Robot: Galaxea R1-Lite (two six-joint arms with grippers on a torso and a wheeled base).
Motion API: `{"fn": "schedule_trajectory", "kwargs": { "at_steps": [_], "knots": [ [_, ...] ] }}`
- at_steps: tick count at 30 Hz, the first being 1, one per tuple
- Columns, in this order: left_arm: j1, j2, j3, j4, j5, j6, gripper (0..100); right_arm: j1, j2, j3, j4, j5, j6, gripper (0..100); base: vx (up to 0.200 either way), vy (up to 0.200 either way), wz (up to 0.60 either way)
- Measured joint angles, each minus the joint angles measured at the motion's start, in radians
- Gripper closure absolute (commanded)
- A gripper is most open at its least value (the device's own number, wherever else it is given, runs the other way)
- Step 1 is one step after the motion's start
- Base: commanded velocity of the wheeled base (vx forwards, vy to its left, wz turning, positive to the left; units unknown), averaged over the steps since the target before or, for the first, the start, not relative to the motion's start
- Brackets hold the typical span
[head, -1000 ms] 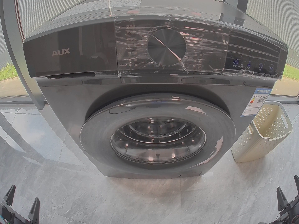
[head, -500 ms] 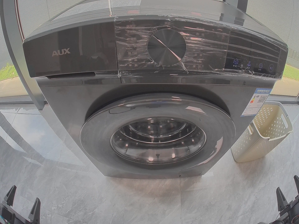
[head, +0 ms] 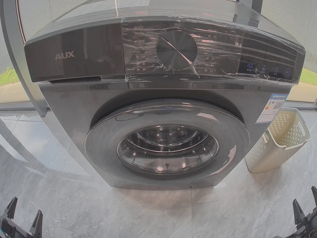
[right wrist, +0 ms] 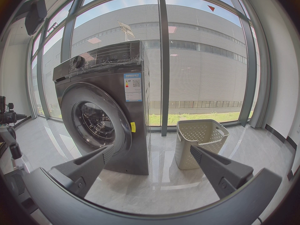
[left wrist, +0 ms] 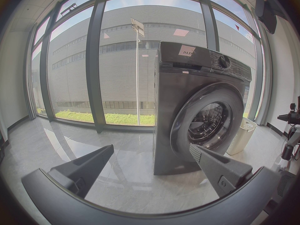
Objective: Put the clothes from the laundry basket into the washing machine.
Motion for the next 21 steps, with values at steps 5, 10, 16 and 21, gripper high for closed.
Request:
{"fn": "schedule_trajectory", "kwargs": {
  "at_steps": [5, 10, 16, 21],
  "knots": [
    [-0.001, 0.000, 0.000, 0.000, 0.000, 0.001, 0, 0.000, 0.000, 0.000, 0.001, 0.000, 0.000, 0, 0.000, 0.000, 0.00],
    [0.000, 0.000, 0.000, 0.000, 0.000, 0.001, 0, 0.000, 0.000, 0.000, 0.001, 0.000, 0.000, 0, 0.000, 0.000, 0.00],
    [0.000, 0.000, 0.000, 0.000, 0.000, 0.005, 0, 0.000, 0.001, 0.000, 0.001, 0.000, 0.000, 0, 0.000, 0.000, 0.00],
    [0.000, 0.000, 0.000, 0.000, 0.000, 0.012, 0, -0.001, 0.001, 0.000, 0.001, 0.000, 0.000, 0, 0.000, 0.000, 0.00]
  ]
}}
